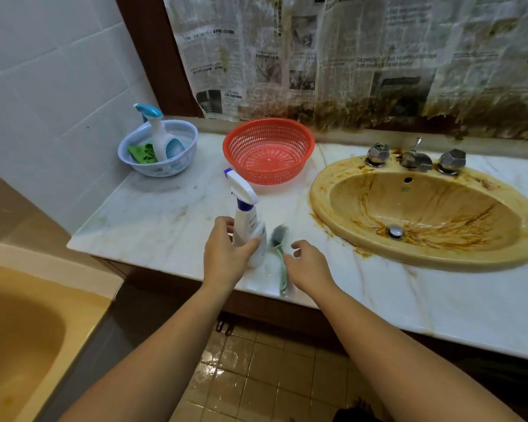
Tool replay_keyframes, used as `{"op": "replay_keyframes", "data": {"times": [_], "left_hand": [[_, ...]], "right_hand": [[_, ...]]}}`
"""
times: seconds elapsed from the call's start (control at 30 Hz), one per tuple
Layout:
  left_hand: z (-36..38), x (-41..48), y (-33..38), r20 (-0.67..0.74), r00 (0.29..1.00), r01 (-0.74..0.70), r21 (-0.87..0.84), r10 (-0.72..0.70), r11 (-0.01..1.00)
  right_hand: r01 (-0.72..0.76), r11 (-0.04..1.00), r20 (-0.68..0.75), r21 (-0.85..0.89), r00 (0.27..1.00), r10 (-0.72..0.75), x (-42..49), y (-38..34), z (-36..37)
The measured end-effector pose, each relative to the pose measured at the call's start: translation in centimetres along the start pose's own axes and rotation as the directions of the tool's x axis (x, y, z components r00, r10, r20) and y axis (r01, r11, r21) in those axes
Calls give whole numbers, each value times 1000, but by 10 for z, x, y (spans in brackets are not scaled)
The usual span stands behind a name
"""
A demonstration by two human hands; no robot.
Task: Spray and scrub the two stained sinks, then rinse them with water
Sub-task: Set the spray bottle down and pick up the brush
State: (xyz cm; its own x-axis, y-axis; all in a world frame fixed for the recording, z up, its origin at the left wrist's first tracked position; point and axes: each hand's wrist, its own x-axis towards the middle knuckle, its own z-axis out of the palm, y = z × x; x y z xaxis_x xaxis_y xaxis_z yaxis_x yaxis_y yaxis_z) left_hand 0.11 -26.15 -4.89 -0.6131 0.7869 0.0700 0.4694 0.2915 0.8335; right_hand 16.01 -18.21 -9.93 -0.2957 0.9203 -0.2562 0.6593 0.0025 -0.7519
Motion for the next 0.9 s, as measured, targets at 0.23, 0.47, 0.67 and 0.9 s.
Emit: {"op": "replay_keyframes", "data": {"times": [0.23,0.47,0.67,0.9], "left_hand": [[8,6,-11,39,999,2,-13,-2,1000],[13,-22,-30,53,981,191,-49,-188,980],[52,-62,-32,171,971,181,-48,-170,982],[103,-27,7,251,965,-92,53,76,994]], "right_hand": [[67,956,14,-287,998,-65,19,-2,12],[66,982,-33,-174,997,-73,11,8,2],[66,998,-89,22,994,-64,-7,36,-28],[57,982,-133,179,991,-34,-8,71,-79]]}}
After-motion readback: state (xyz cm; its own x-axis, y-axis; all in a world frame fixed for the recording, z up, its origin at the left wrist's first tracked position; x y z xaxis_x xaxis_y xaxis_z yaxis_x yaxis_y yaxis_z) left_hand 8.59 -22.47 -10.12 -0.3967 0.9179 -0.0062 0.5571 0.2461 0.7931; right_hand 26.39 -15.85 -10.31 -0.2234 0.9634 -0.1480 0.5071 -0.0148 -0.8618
